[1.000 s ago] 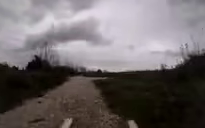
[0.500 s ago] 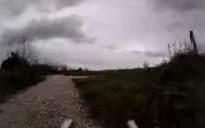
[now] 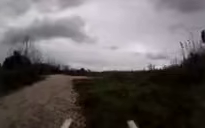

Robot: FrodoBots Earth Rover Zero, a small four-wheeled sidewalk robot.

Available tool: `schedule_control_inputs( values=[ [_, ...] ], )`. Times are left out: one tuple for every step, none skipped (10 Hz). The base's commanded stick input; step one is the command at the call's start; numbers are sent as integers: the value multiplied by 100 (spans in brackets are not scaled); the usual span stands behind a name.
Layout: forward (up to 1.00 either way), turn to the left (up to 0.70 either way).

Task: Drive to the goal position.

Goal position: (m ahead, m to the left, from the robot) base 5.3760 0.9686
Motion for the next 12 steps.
schedule_control_inputs(
  values=[
    [39, 0],
    [35, 56],
    [34, 68],
    [31, 34],
    [29, 0],
    [28, 0],
    [28, 0],
    [28, 0],
    [28, 0],
    [28, 0],
    [28, 0],
    [28, 0]
  ],
)
